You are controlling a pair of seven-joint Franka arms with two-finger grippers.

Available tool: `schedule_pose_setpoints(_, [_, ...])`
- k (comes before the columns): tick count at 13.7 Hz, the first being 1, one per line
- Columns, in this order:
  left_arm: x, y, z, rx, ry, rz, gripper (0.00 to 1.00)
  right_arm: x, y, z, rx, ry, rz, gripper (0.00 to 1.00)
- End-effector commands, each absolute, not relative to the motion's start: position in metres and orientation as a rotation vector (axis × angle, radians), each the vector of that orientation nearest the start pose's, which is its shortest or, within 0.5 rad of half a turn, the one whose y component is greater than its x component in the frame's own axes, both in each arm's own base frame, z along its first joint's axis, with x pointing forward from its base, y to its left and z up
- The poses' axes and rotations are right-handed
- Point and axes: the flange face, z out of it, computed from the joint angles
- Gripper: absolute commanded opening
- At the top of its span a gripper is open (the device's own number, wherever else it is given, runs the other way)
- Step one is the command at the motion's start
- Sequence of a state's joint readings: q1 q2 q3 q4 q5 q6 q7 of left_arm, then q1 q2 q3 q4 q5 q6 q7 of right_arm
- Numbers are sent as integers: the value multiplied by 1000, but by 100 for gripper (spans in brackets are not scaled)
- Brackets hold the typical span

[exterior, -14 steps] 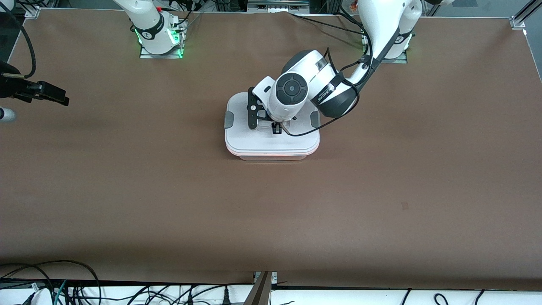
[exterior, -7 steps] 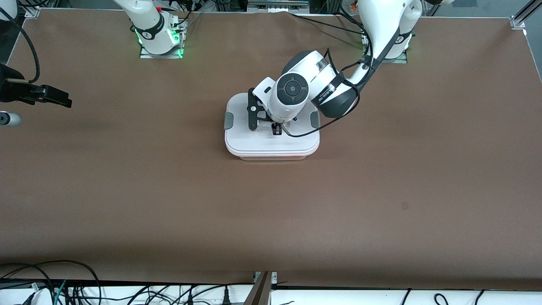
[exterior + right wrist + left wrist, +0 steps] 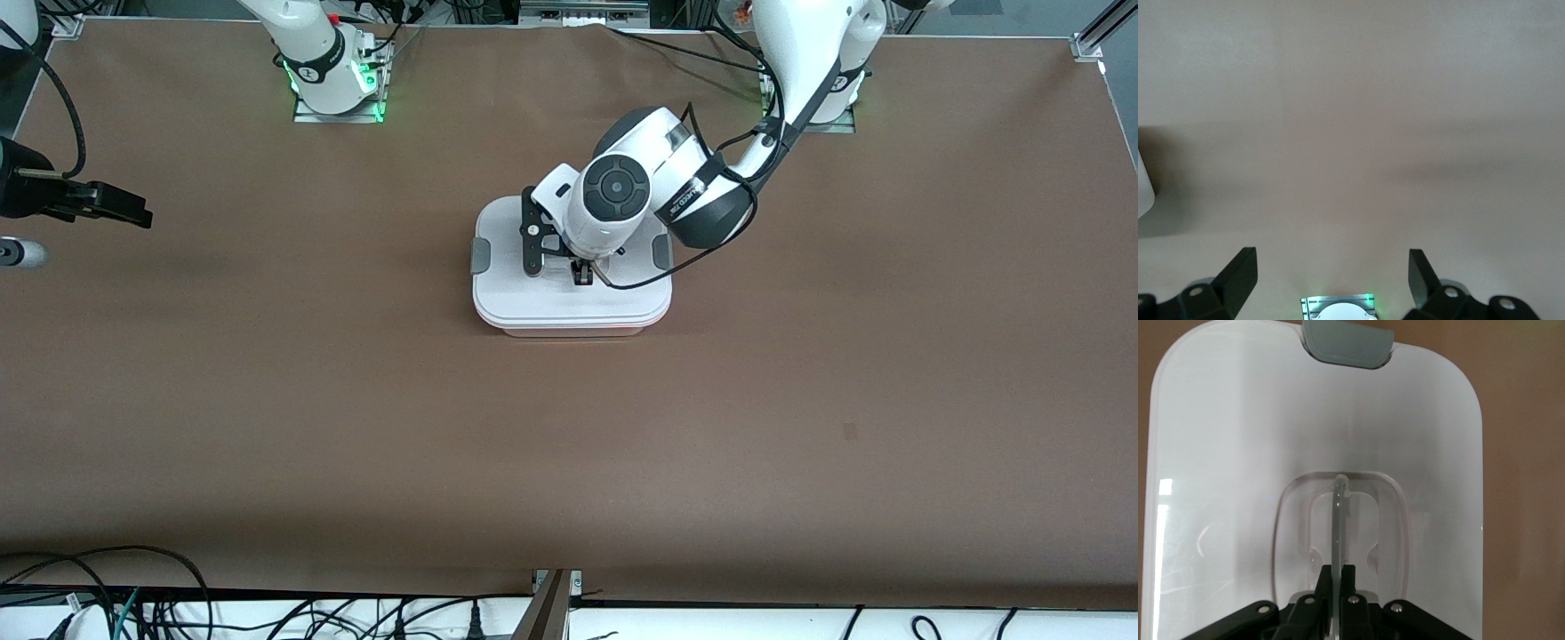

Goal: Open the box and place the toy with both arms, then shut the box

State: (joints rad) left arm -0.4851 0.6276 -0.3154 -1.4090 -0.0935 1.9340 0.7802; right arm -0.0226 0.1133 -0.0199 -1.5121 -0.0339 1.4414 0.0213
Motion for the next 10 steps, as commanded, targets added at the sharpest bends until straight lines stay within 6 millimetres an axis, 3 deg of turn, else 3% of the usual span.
schedule_pose_setpoints(1, [527,-485,344,-2500,2288,82,0,575,-26,582,-3144,115,283,100])
schedule_pose_setpoints(5, [524,-487,344,-2492,2293,83,0,575,-26,582,-3143,117,283,100])
schedule_pose_setpoints(6, [523,-488,345,-2490,2295,83,40,575,-26,582,-3141,117,281,100])
schedule_pose_setpoints(7, [526,-485,347,-2496,2286,75,99,575,-26,582,-3141,117,281,100])
schedule_pose_setpoints(10, [527,-480,372,-2498,2276,37,100,575,-24,582,-3142,112,281,100])
